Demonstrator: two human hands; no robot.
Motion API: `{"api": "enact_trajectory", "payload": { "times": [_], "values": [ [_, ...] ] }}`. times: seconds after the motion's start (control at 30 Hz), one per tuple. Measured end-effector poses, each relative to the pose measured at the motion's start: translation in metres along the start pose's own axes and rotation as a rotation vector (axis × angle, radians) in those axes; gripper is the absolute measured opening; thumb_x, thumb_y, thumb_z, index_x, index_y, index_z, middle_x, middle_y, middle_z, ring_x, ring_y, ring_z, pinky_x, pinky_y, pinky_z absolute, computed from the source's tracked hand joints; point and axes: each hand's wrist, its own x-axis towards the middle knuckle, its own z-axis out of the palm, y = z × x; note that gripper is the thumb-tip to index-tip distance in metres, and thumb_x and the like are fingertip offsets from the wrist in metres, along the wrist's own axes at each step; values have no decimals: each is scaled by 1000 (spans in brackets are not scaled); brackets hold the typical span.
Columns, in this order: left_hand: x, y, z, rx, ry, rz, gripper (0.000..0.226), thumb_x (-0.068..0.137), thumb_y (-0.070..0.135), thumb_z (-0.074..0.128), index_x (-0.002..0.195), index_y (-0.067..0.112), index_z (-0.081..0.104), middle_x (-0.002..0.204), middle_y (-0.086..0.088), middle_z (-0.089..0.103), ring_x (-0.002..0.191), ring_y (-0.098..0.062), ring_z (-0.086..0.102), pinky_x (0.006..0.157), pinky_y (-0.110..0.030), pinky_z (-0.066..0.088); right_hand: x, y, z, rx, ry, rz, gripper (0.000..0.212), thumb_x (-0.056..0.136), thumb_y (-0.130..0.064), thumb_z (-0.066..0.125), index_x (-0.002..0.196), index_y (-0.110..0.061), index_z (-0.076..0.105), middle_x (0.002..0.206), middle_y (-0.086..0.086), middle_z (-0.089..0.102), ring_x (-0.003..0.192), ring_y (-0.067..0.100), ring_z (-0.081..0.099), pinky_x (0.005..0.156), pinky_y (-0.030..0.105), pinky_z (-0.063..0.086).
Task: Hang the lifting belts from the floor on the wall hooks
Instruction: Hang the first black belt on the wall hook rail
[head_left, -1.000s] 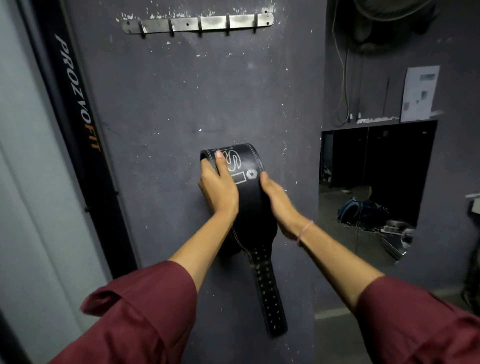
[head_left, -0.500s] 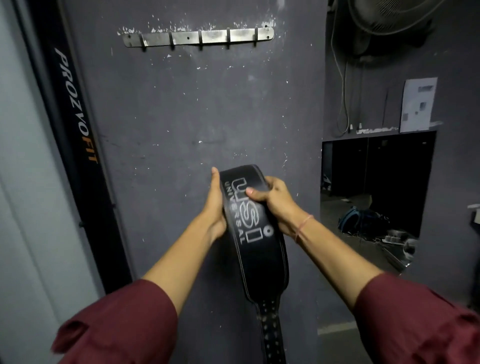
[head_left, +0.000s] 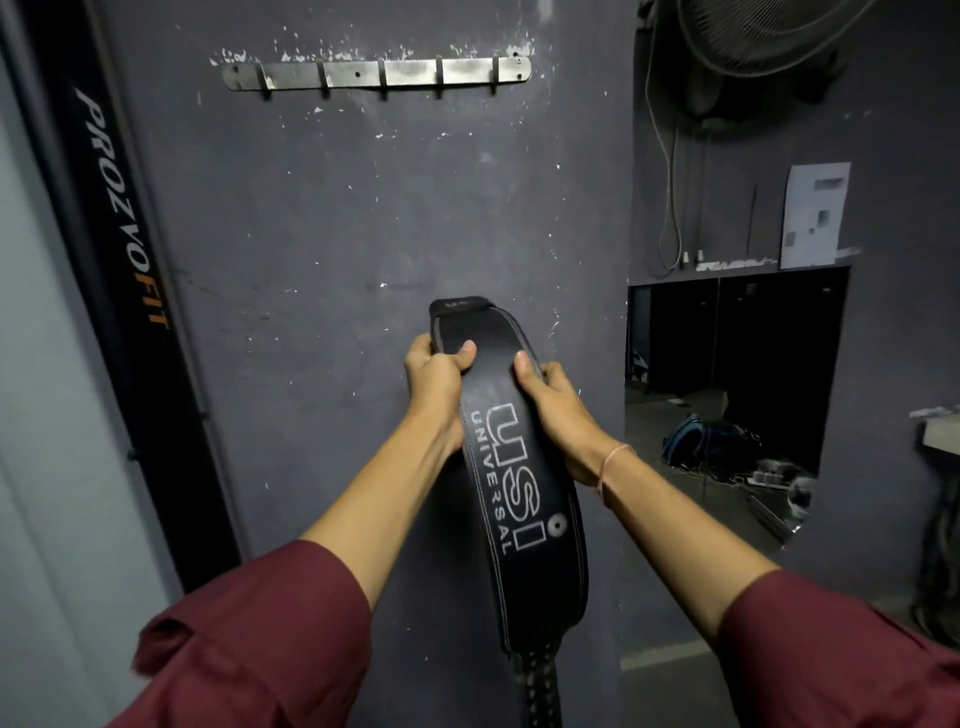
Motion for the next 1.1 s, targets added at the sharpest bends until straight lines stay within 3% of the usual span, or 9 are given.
{"api": "enact_trajectory", "payload": {
  "times": [0.17,0.3,0.43,0.53,0.63,0.73,0.9,1.03,1.1],
  "values": [
    [-2,-3,-4,53,-91,-19,29,92,11,59,117,1,52,103,-23,70,87,-37,71,80,-52,59,18,-32,4,284,-9,-95,24,93,-7,62,112,9,63,102,26,71,83,31,70,77,44,60],
    [17,14,-10,169,-129,-102,68,84,49,72,126,-3,58,112,-26,71,100,-40,72,81,-54,61,11,-29,14,327,42,-162,12,87,5,63,97,-1,60,90,16,69,82,29,66,81,46,58],
    [26,29,-10,223,-155,-132,38,95,41,63,104,4,66,97,-19,74,81,-32,73,66,-40,63,-2,-15,15,273,-8,-179,15,86,9,63,96,-2,58,84,11,67,79,27,64,77,43,58],
    [24,18,-7,201,-132,17,11,98,8,57,93,5,65,85,-14,69,74,-26,67,63,-34,61,-4,-6,7,271,-71,-175,6,93,-10,64,94,-4,63,84,5,72,82,27,66,73,33,60],
    [13,10,-9,157,-200,81,20,97,3,55,114,-1,65,99,-16,72,81,-24,70,71,-33,61,8,-16,0,417,-282,-5,62,95,-59,47,120,-7,68,117,14,72,112,33,67,97,40,54],
    [1,7,-14,164,-277,135,27,94,3,60,120,2,67,107,-17,75,88,-25,72,78,-33,61,28,-38,-2,409,-305,131,88,90,-76,33,126,-2,64,124,23,67,113,36,67,95,44,56],
    [-12,12,-17,272,-266,95,17,89,14,68,73,9,67,65,-7,66,57,-19,60,57,-26,49,38,-76,14,489,-114,123,39,104,-28,45,91,4,64,92,16,68,74,26,67,74,38,59],
    [-7,16,-16,337,-238,-41,45,104,41,43,101,7,71,81,-9,73,69,-19,69,63,-25,57,27,-68,21,544,-39,26,13,98,0,50,98,6,62,85,15,72,64,24,73,55,36,61],
    [-4,14,-16,424,-274,-81,56,105,50,32,113,9,69,96,-11,75,84,-20,72,74,-26,59,20,-58,25,443,9,-31,21,94,5,54,114,5,61,95,19,72,78,29,73,64,36,62]
  ]
}}
